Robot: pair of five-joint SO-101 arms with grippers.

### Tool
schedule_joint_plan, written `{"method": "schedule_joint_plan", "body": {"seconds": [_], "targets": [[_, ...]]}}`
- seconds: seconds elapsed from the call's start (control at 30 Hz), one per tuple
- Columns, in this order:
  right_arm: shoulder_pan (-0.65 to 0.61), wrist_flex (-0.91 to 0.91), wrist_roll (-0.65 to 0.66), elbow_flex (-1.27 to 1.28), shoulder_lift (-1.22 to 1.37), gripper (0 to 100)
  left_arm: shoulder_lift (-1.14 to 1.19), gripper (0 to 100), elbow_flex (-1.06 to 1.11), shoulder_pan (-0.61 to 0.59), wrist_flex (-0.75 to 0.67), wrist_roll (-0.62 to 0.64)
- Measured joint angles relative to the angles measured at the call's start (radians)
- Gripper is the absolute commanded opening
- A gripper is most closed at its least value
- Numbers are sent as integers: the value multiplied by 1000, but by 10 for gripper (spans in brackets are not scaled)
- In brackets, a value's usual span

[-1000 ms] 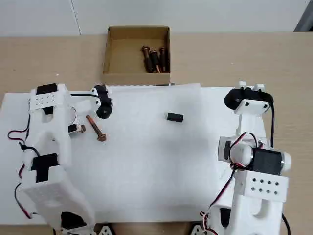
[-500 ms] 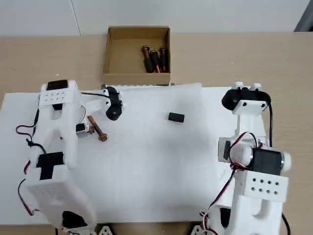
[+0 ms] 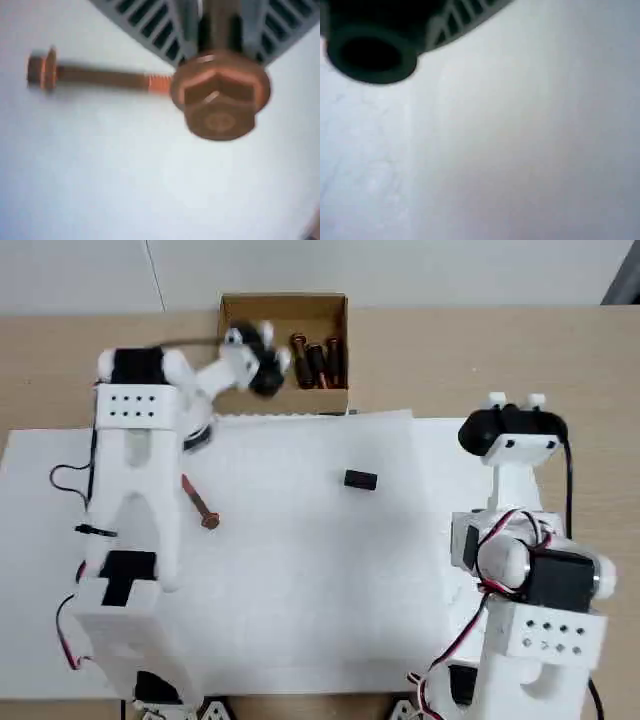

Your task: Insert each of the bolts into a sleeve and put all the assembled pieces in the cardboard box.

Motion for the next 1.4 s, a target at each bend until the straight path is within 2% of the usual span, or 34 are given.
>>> {"method": "schedule_joint_plan", "body": {"seconds": [0.13,0.23,0.37,0.6,0.77,0.93,1.13,1.4], "targets": [[0,0,0,-54,-14,4,-15,5,-172,57,2,43],[-3,0,0,-68,-86,3,-97,5,-213,94,5,91],[-8,-35,0,-68,-198,3,-224,5,-226,147,5,250],[-8,-140,0,77,-379,3,-368,5,-226,153,6,560],[-6,-178,0,187,-500,3,-486,5,-201,153,6,671],[-8,-224,0,279,-560,3,-640,5,-26,153,6,806],[-23,-318,0,402,-555,3,-832,5,282,153,-8,980],[-203,-457,-31,546,-563,3,-1160,5,773,153,-244,1045]]}}
